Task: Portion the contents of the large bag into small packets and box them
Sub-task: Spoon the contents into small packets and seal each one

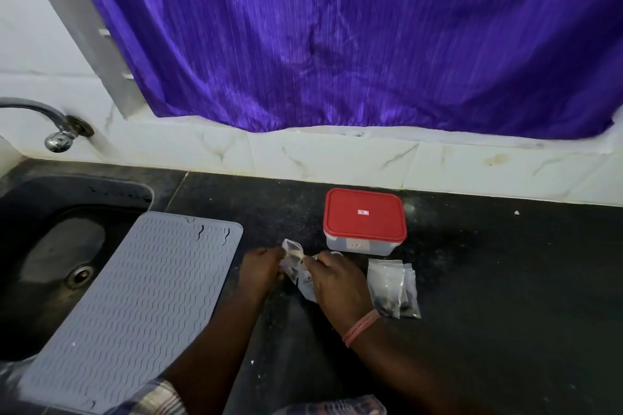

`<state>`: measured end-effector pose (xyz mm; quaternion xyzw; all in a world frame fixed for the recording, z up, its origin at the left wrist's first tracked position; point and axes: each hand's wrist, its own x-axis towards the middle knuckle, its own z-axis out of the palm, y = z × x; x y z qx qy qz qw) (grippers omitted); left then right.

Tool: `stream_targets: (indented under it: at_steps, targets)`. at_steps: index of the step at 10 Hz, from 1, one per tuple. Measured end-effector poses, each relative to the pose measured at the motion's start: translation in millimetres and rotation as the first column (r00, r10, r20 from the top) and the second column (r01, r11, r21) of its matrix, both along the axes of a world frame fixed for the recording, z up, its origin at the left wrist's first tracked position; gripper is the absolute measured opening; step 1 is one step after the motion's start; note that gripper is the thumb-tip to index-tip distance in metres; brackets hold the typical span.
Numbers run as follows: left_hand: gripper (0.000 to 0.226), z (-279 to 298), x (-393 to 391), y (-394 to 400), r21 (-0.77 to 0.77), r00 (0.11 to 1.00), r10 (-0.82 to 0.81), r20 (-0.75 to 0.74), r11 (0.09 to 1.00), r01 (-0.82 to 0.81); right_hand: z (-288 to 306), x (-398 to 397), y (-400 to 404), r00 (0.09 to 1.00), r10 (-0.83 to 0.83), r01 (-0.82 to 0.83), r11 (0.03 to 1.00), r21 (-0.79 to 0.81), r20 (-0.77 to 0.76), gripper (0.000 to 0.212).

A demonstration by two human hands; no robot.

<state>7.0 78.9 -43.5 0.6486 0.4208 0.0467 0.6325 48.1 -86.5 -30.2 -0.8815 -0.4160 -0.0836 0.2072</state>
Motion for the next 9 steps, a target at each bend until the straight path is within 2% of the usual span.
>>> stream_targets:
  at_steps: [1, 2, 3, 4, 5, 6, 7, 8, 9]
  targets:
    - [0.022, -4, -1, 2, 0.025, 1.000, 0.002, -0.022, 1.000, -0.002, 1, 1, -8, 0.976, -0.095, 0.134, 0.972, 0.193, -0.198, 0.028]
    - [0.027, -4, -2, -3, 0.042, 0.996, 0.057, -0.066, 0.998, -0.054, -2, 7, -23, 0.928, -0.183, 0.309, 0.866, 0.394, -0.326, 0.017]
    - [0.027, -1, 4, -10, -0.028, 0.969, 0.129, -0.210, 0.990, -0.138, -6, 15, -42, 0.887, -0.276, 0.421, 0.812, 0.404, -0.370, 0.014]
    - [0.040, -17, 6, -21, 0.038, 0.963, 0.085, -0.258, 0.996, -0.077, -12, 15, -60, 0.869, -0.349, 0.453, 0.845, 0.283, -0.351, 0.013]
    - [0.045, -28, 5, -34, 0.059, 0.969, 0.080, -0.232, 0.996, -0.068, -18, 8, -63, 0.894, -0.329, 0.378, 0.919, 0.117, -0.303, 0.013]
    - [0.042, -24, 14, -53, -0.055, 0.968, 0.147, -0.202, 0.985, -0.161, -22, -1, -56, 0.926, -0.257, 0.272, 0.962, 0.018, -0.276, 0.018]
    - [0.030, -38, 20, -55, -0.179, 0.974, 0.170, -0.150, 0.964, -0.196, -26, -12, -47, 0.959, -0.169, 0.165, 0.986, -0.036, -0.229, 0.015]
    - [0.033, -73, 31, -50, -0.210, 0.988, 0.141, -0.064, 0.966, -0.152, -23, -17, -41, 0.973, -0.129, 0.122, 0.991, -0.048, -0.193, 0.007]
    - [0.046, -70, 30, -48, -0.160, 0.991, 0.118, -0.056, 0.979, -0.125, -21, -20, -39, 0.978, -0.094, 0.085, 0.995, -0.056, -0.187, 0.009]
